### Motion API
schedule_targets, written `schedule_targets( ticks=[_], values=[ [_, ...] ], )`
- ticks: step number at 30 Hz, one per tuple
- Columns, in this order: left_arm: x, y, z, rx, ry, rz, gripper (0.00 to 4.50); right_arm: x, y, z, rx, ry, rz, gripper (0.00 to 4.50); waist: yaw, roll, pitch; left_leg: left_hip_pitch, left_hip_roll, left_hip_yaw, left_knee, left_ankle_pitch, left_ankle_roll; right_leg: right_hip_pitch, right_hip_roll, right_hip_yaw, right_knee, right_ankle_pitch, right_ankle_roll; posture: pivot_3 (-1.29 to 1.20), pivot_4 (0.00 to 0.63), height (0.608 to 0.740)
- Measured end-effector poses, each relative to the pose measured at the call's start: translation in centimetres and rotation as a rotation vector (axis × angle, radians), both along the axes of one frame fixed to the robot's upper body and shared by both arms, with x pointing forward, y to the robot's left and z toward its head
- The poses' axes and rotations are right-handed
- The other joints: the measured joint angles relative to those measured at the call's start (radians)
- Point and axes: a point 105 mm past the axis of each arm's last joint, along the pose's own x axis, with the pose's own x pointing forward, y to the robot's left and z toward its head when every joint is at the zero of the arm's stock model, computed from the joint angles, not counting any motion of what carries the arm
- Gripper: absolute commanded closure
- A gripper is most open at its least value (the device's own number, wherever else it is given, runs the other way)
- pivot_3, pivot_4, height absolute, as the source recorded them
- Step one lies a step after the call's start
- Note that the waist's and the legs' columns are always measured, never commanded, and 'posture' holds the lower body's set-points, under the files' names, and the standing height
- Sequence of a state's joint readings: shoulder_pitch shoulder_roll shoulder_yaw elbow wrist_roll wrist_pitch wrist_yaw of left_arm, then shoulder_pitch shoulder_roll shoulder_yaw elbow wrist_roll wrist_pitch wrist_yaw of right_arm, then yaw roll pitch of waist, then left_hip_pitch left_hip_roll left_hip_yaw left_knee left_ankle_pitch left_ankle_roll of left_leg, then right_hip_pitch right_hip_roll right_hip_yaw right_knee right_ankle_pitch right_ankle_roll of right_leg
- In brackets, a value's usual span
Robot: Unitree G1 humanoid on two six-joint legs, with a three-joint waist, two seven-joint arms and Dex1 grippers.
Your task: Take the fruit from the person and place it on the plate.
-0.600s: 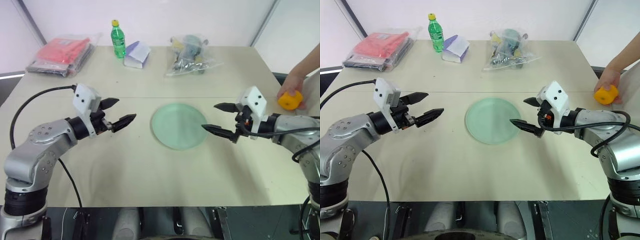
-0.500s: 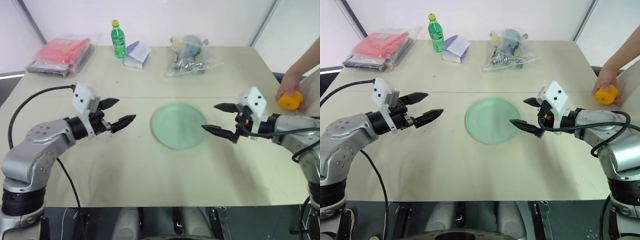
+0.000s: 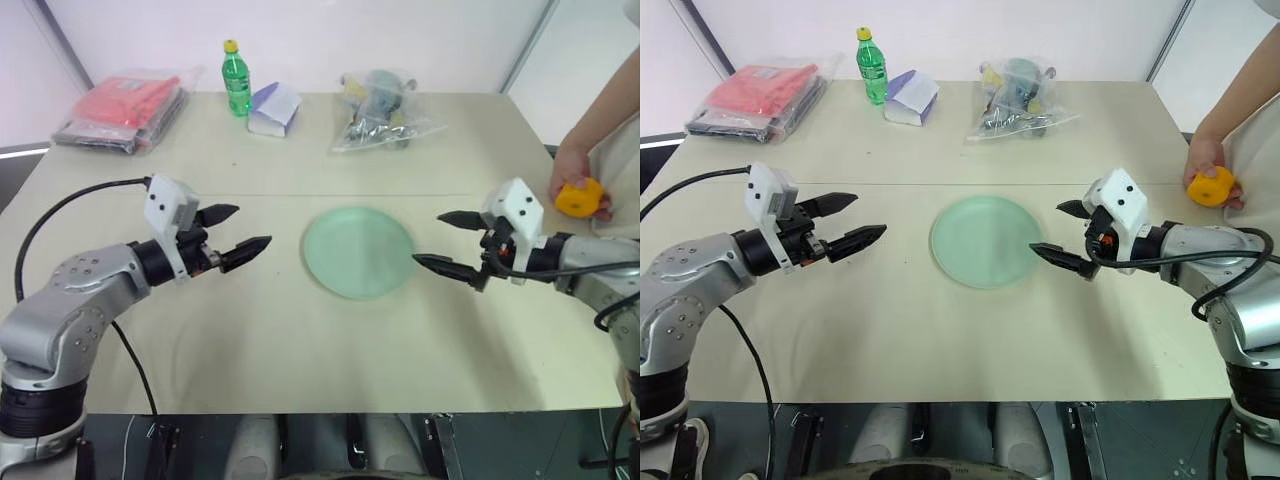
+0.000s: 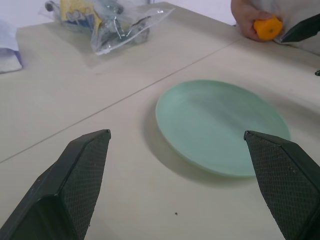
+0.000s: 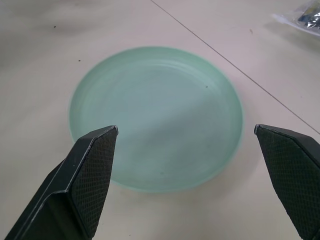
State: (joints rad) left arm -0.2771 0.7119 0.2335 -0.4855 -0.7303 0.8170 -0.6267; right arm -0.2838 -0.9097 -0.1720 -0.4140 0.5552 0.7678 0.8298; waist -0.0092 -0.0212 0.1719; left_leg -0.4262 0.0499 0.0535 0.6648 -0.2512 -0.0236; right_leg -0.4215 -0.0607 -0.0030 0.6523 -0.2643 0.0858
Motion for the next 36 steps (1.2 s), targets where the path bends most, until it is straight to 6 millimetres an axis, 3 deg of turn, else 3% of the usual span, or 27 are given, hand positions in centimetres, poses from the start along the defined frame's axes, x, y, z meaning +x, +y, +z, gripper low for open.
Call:
schedule_targets(
  ticks=[36],
  values=[
    [-0.02, 0.10, 0.19, 0.002, -0.019, 0.003, 0.02, 0.09, -0.03, 0.10, 0.002, -0.013, 0.002, 0.00, 0.000, 0.000, 0.000, 0.000, 0.000, 0.000, 0.000, 0.000, 0.000, 0.000, 0.000, 0.000, 0.000, 0.000, 0.000, 0.00, 0.150, 0.731]
  ],
)
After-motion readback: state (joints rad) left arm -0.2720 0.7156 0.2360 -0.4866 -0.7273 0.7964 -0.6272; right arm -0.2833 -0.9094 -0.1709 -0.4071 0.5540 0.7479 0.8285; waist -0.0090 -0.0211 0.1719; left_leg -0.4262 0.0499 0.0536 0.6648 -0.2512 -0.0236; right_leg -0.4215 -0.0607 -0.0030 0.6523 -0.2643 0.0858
